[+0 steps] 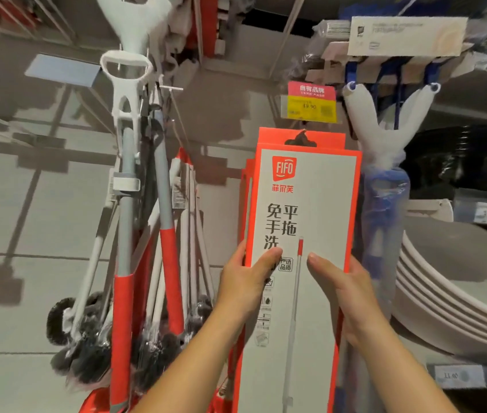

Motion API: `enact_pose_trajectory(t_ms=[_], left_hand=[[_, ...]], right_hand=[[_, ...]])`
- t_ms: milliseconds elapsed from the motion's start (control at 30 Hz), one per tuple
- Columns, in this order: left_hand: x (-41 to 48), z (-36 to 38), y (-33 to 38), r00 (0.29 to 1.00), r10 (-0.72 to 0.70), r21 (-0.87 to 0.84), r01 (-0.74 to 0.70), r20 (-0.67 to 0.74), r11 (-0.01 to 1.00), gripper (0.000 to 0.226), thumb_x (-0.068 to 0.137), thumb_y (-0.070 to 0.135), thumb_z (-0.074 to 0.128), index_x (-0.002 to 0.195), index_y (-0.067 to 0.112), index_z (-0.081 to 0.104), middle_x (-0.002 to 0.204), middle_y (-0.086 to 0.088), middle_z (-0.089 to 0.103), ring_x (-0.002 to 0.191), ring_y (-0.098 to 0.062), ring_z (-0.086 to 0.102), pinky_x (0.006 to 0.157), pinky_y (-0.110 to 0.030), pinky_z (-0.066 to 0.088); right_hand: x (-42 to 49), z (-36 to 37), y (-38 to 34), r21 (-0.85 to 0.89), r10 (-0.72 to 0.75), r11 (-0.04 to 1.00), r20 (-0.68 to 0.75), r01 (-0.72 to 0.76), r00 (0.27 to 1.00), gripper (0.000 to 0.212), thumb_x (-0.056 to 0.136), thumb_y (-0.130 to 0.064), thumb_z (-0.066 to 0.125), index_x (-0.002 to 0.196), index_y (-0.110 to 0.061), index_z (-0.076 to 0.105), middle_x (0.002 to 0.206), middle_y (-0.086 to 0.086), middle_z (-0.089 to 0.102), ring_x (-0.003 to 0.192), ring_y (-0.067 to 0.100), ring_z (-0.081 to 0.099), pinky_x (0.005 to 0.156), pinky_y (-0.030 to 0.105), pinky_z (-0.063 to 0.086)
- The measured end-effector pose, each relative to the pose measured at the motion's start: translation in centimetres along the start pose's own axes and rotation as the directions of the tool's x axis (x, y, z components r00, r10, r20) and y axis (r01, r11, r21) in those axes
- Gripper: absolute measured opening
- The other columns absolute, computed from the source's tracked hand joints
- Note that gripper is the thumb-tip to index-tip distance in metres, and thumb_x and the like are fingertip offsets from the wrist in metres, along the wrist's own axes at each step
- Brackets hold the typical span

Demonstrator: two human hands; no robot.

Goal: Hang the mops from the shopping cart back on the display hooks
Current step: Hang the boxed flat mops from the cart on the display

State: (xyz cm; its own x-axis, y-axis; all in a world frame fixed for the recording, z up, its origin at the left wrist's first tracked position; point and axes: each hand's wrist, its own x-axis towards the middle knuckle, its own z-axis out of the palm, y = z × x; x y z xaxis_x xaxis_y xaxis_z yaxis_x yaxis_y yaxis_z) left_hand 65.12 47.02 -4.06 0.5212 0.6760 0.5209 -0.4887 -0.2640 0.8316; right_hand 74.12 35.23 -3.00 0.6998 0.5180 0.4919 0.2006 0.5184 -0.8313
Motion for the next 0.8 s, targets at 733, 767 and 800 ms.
enact_pose_trajectory(t_ms=[733,767,800], left_hand=[[10.3,1.4,-4.7,0.999,0.03,0.068,-0.028,-0.033,0.997,0.016,0.084,0.035,0.068,0.099,0.031,0.069,0.098,0.005,0.074,0.083,-0.007,0.072,0.072,-0.024,0.056],[10.9,1.4,-5.3,0.997,0.049,0.127,-0.042,-0.054,0.991,0.022,0.08,0.044,0.068,0.099,0.033,0.07,0.103,0.001,0.072,0.085,-0.008,0.071,0.075,-0.027,0.057],[11.5,1.4,-5.8,0.995,0.071,0.187,-0.056,-0.071,0.981,0.031,0.074,0.054,0.066,0.098,0.035,0.071,0.108,-0.004,0.069,0.087,-0.009,0.071,0.078,-0.03,0.057]], right_hand=[[11.6,-0.6,4.8,0.051,-0.011,0.999,0.05,0.008,0.999,0.033,0.083,-0.007,0.066,0.116,-0.01,0.065,0.102,0.009,0.074,0.093,0.027,0.071,0.083,0.04,0.055],[12.3,-0.7,5.3,0.044,-0.009,0.999,0.058,0.007,0.998,0.032,0.083,-0.007,0.067,0.115,-0.011,0.065,0.102,0.007,0.074,0.092,0.027,0.072,0.082,0.04,0.056],[13.0,-0.8,5.7,0.039,-0.01,0.999,0.066,0.008,0.998,0.031,0.083,-0.007,0.067,0.114,-0.012,0.066,0.101,0.006,0.074,0.091,0.026,0.072,0.081,0.039,0.056]])
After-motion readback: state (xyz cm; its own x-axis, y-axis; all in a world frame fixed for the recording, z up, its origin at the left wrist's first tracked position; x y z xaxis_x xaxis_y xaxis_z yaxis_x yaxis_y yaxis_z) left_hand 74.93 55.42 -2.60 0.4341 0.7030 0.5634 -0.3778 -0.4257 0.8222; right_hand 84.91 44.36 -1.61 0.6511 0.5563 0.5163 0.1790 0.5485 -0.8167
